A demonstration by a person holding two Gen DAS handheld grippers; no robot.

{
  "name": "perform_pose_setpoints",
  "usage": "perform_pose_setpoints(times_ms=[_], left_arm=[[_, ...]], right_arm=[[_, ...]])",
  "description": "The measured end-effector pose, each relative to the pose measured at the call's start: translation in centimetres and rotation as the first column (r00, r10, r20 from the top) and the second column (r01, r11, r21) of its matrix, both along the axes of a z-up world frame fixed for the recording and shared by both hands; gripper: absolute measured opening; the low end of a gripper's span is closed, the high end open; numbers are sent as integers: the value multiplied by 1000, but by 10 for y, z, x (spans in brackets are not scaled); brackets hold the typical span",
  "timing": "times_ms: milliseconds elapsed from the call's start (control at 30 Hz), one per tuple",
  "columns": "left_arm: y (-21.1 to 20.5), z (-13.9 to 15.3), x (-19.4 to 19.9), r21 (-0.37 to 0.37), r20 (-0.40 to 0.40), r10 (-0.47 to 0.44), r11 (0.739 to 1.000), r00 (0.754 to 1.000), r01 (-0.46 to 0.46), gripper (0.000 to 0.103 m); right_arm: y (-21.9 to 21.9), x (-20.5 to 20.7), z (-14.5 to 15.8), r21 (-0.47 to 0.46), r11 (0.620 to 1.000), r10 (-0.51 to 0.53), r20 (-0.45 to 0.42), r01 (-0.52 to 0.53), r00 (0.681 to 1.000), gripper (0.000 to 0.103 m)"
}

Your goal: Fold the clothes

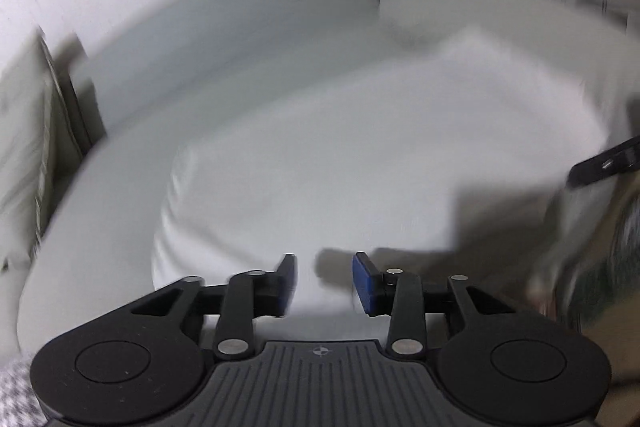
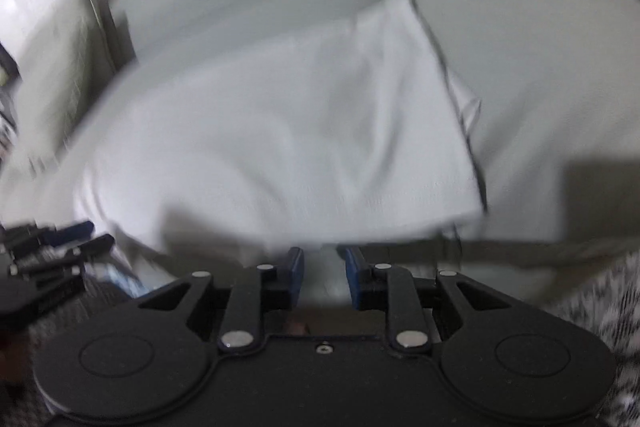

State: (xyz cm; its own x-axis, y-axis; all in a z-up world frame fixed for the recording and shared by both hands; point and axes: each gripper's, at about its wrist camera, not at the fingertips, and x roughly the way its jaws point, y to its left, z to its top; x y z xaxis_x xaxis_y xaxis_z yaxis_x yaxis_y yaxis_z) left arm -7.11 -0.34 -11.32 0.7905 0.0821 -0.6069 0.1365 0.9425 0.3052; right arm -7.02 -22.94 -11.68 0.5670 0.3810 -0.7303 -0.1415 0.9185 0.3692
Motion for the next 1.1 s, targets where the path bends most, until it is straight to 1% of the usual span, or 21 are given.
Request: perform_pose_setpoints(times_ms=[67,100,167,200,267,300,367,400,433,467,500,567,633,700,767,833,867,933,1000,1067,1100], left_arm=[[1,4,3,-35,48,10,999,999,-8,44],[1,3,8,-46,50,18,999,999,-16,44],[-4,0,6,-47,19,9,999,1000,-8,42],[-6,-1,4,-47,4,5,999,1000,-5,42],[-10,-4,2,-48,-27,-4,999,1000,3,41],[-12,-6,1,-49,-43,-9,999,999,7,40],[-16,-9,-1,-51,-74,-18,999,997,14,39],[-18,-11,-2,-51,-89,-23,999,996,18,42],[-20,-12,-3,-52,-104,-27,998,994,22,43],[-20,-12,-5,-58,-105,-28,998,994,22,45],[-19,-11,-7,-68,-79,-19,998,997,14,46],[-15,-9,-7,-87,-38,8,996,999,-11,47],[-9,-6,-4,-121,-33,35,992,999,-39,48],[-12,-2,-5,-153,-41,54,986,998,-59,48],[-13,0,-4,-160,-33,62,985,998,-66,48],[-15,-1,-4,-148,-29,57,987,998,-61,48],[-17,-1,-4,-138,-28,52,989,998,-55,49],[-19,-3,-5,-117,-26,41,992,999,-44,50],[-21,-4,-6,-104,-27,30,994,999,-32,52],[-22,-5,-6,-98,-28,24,995,999,-27,53],[-22,-5,-6,-97,-28,24,995,999,-27,54]], right_arm=[[-1,1,5,51,999,-17,67,13,998,27],[1,6,3,82,996,-23,71,17,997,26],[4,16,0,145,989,-36,79,24,996,22],[8,21,-3,161,987,-36,73,24,997,21],[17,25,-11,105,994,-11,21,9,1000,20],[20,25,-13,84,996,0,-7,1,1000,18],[15,17,-14,97,995,11,-56,-5,998,18],[11,14,-15,119,993,14,-81,-4,997,25],[2,12,-16,168,986,4,-95,12,995,41],[-8,10,-16,218,975,-21,-93,41,995,49],[-17,7,-17,268,961,-47,-91,70,995,57],[-34,5,-23,333,930,-124,-105,152,987,60],[-50,4,-32,382,891,-211,-128,245,969,60],[-65,3,-40,426,841,-295,-157,334,943,59],[-81,1,-49,466,780,-374,-189,418,908,57],[-97,0,-58,501,709,-447,-225,496,866,54],[-101,1,-61,509,690,-467,-230,515,854,54],[-97,8,-61,488,719,-464,-193,495,864,53],[-94,11,-58,436,755,-478,-145,490,866,51],[-96,17,-61,456,742,-478,-154,491,865,46],[-99,20,-61,473,735,-470,-163,486,868,38]])
